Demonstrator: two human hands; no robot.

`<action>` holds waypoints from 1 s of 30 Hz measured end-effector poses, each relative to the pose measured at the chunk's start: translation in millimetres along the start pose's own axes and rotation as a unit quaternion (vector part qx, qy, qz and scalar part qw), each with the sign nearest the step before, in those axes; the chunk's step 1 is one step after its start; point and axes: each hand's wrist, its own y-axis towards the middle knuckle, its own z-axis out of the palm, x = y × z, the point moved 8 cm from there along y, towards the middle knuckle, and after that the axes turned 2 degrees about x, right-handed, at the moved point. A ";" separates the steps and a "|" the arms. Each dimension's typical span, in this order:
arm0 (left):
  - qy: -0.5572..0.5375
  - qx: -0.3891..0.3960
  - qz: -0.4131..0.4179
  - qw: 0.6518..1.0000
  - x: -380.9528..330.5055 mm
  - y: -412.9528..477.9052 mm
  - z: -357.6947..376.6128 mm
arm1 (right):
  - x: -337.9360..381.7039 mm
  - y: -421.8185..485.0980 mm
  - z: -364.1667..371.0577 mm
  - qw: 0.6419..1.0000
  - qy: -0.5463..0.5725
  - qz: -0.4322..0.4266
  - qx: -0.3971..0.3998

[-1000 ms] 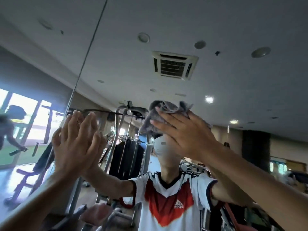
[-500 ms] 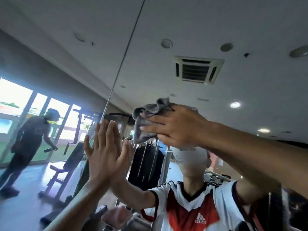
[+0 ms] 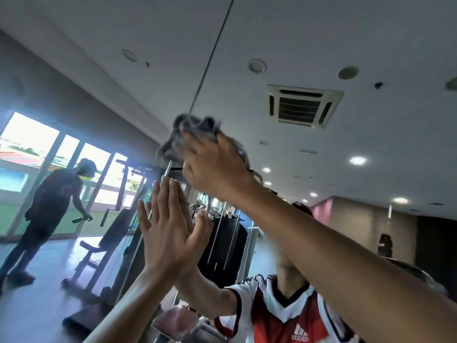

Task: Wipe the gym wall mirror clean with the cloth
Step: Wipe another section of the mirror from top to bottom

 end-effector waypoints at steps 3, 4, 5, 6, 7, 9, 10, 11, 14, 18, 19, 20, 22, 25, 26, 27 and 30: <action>0.007 0.001 -0.004 1.000 2.3 0.3 1.2 | 1.1 -32.8 -0.1 0.993 0.009 -0.113 0.023; 0.008 -0.001 -0.008 1.000 2.9 -0.4 1.2 | -17.5 -35.0 -5.1 0.994 0.012 -0.104 0.028; 0.008 -0.003 -0.013 1.000 3.0 -0.9 1.0 | -42.0 -31.2 -10.8 0.997 0.014 -0.068 0.028; 0.009 -0.003 -0.017 1.000 2.8 -1.9 0.7 | -69.1 -24.2 -19.3 1.000 0.012 -0.007 0.013; 0.009 -0.004 -0.021 1.000 2.8 -3.0 0.0 | -91.2 -16.6 -28.3 0.998 -0.001 0.059 -0.010; 0.010 -0.005 -0.031 0.999 3.5 -4.6 0.0 | -106.7 -1.3 -36.1 0.987 -0.024 0.152 -0.052; 0.012 -0.006 -0.037 0.999 4.3 -4.8 -0.2 | -98.5 5.8 -33.5 0.983 -0.021 0.173 -0.056; 0.013 -0.007 -0.044 0.999 5.3 -5.5 -0.1 | -81.8 9.8 -27.5 0.983 -0.007 0.175 -0.052; 0.005 -0.013 -0.062 0.998 7.2 -12.9 -1.7 | -9.3 -1.3 -2.3 0.998 0.024 0.048 -0.014; -0.010 -0.006 -0.066 0.998 9.1 -22.3 -1.5 | 10.8 -73.8 10.0 0.990 0.022 -0.131 0.050; -0.007 -0.003 -0.062 0.998 9.7 -23.1 -0.1 | -9.1 -82.9 6.4 0.989 0.004 -0.138 0.048; -0.006 0.000 -0.058 0.998 10.5 -23.6 1.7 | -34.7 -85.0 -0.9 0.992 -0.010 -0.122 0.040; -0.001 0.004 -0.055 0.999 12.7 -25.9 5.0 | -90.7 -72.3 -18.5 1.000 -0.014 -0.008 0.022; 0.012 0.003 -0.046 0.999 14.3 -36.6 7.5 | -109.7 -55.3 -30.8 0.985 -0.024 0.167 -0.040; 0.015 0.004 -0.046 0.999 14.9 -41.8 8.0 | -97.8 -49.6 -27.3 0.980 -0.019 0.191 -0.049; 0.017 0.005 -0.048 0.999 14.8 -47.1 7.8 | -80.0 -44.8 -21.5 0.980 -0.006 0.196 -0.046; 0.019 0.007 -0.074 0.997 15.2 -60.1 6.5 | 1.8 -42.2 -0.4 0.997 0.014 0.081 0.005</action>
